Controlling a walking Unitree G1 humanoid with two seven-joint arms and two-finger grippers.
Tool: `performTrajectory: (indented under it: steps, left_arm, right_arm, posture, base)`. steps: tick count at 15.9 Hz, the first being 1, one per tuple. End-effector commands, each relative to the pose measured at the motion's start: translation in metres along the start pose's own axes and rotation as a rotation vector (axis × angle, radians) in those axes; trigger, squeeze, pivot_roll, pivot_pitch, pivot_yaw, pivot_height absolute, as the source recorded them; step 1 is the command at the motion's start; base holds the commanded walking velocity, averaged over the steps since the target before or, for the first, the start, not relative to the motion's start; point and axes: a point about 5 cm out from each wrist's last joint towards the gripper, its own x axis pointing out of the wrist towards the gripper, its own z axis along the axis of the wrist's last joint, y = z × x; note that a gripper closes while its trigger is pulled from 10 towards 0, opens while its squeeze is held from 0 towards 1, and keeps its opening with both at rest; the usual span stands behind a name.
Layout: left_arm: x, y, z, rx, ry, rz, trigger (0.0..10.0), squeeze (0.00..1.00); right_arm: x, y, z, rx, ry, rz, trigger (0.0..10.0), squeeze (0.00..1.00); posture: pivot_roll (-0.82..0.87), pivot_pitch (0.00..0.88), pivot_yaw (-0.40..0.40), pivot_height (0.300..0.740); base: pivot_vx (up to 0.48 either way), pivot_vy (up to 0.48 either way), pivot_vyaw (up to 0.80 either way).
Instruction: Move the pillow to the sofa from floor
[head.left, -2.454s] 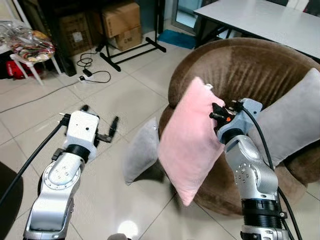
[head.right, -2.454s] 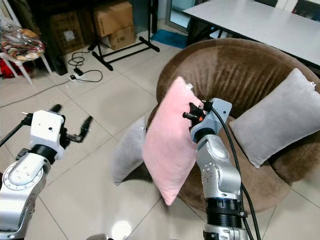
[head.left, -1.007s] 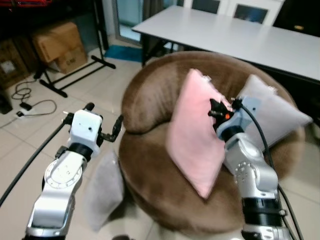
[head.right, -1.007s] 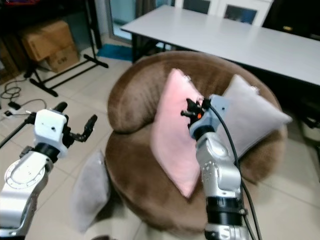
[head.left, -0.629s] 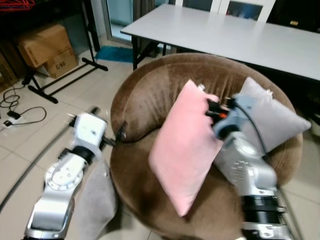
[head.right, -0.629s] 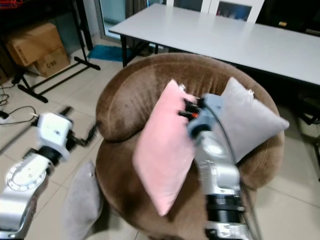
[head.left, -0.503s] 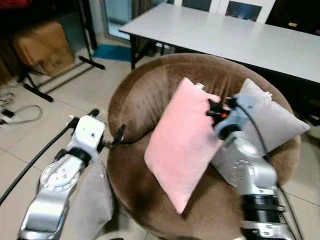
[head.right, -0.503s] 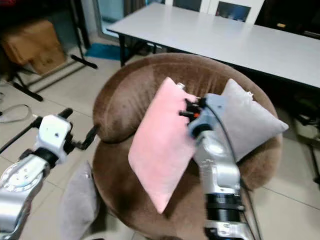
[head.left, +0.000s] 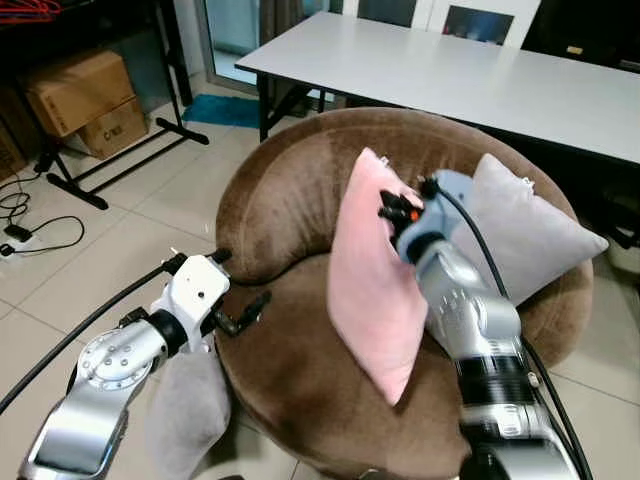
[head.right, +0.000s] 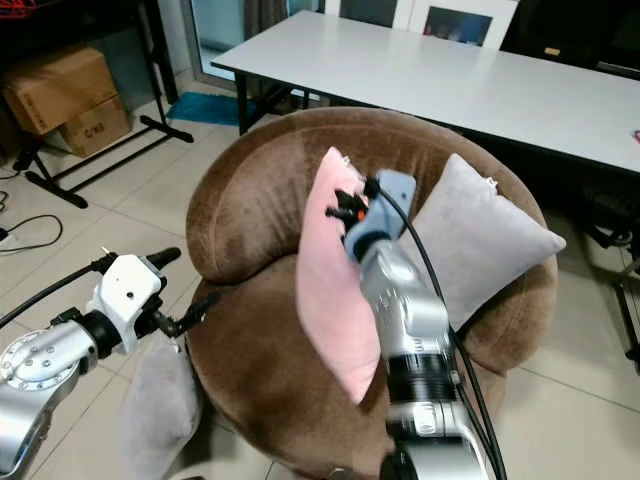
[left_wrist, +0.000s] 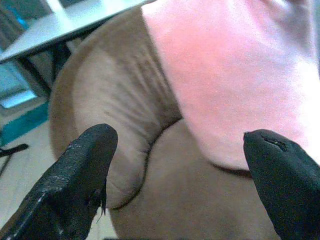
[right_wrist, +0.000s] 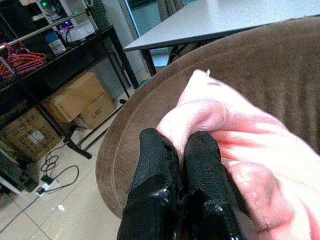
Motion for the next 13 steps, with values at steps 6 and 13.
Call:
performTrajectory:
  steps: [6, 13]
  left_arm:
    - [-0.016, -0.013, 0.0, -0.028, 0.039, -0.118, 10.0, 0.0]
    - [-0.031, -0.022, 0.007, -0.052, 0.038, -0.228, 10.0, 0.0]
  right_arm:
    - [0.026, -0.036, -0.004, 0.003, -0.019, -0.138, 10.0, 0.0]
    - [0.015, -0.097, 0.004, -0.117, -0.04, -0.441, 10.0, 0.0]
  posture:
    - [-0.04, 0.0, -0.019, 0.74]
    - [-0.01, 0.0, -0.024, 0.74]
  base:
    - [0.0, 0.0, 0.0]
    - [0.0, 0.0, 0.0]
